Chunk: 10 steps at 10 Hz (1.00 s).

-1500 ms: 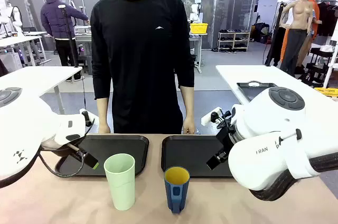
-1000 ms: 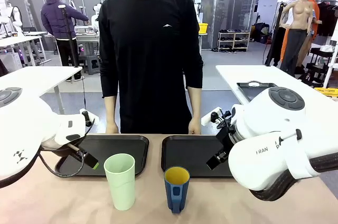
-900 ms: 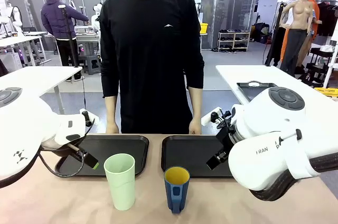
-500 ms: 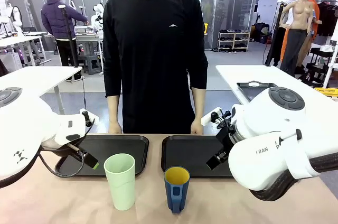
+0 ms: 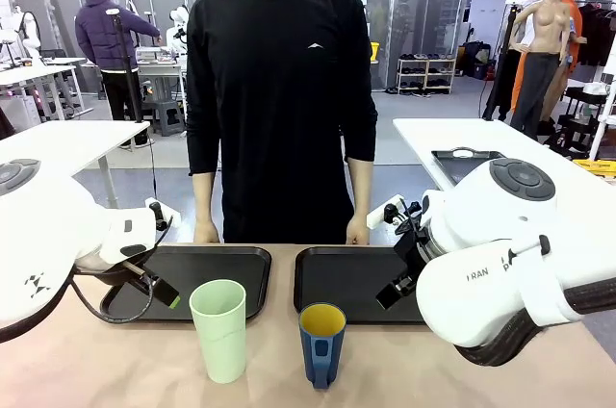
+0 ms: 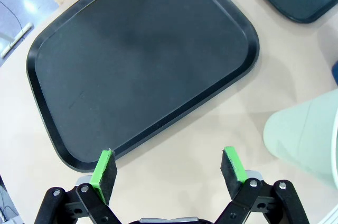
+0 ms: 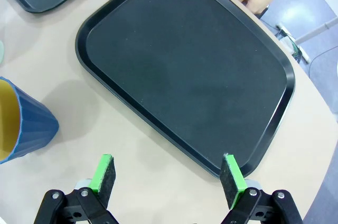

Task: Sort and store the cups by type.
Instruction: Pick up the Reusable plastic cup.

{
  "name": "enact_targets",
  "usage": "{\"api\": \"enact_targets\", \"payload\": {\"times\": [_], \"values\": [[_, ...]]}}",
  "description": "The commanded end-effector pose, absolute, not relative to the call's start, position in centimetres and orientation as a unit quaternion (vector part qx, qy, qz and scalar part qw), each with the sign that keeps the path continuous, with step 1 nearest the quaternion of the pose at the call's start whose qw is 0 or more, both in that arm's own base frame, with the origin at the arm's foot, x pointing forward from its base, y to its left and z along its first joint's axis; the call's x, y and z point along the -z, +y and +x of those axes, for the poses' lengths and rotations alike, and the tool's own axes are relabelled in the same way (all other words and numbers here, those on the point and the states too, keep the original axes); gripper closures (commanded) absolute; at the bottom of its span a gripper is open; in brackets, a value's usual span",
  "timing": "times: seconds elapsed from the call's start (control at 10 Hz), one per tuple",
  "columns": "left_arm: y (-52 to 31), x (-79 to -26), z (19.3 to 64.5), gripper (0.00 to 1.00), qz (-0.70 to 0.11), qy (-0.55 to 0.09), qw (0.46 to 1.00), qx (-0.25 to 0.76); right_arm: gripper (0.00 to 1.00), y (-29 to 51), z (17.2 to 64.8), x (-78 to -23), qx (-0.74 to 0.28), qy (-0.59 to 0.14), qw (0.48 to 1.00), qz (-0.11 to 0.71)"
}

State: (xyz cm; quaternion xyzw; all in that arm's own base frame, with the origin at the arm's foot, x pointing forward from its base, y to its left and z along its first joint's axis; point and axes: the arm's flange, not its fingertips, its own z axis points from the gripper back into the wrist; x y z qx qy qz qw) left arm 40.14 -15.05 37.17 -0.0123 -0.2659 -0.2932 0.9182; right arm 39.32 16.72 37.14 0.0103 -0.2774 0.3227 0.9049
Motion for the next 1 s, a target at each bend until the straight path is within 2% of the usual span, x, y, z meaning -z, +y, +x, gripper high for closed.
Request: {"api": "enact_targets", "payload": {"times": [0.0,0.2,0.3,0.4,0.9], "values": [[-15.0,-37.2,40.1,0.00,-0.012,-0.266,0.918,0.293,0.00,16.7,39.3,-37.1,-0.322,-0.277,0.905,0.011],[-15.0,-37.2,40.1,0.00,-0.012,-0.266,0.918,0.293,0.00,16.7,39.3,-37.1,-0.323,-0.277,0.905,0.010],[-16.1,-38.5,39.8,0.00,0.003,-0.262,0.910,0.320,0.00,17.5,38.7,-38.4,-0.298,-0.271,0.915,-0.017],[-17.1,-40.6,39.1,0.00,0.020,-0.268,0.910,0.317,0.00,18.3,37.6,-40.7,-0.285,-0.278,0.917,-0.016],[-20.6,-50.5,37.1,0.00,-0.008,-0.336,0.908,0.250,0.00,21.8,33.9,-52.8,-0.190,-0.271,0.943,-0.030]]}}
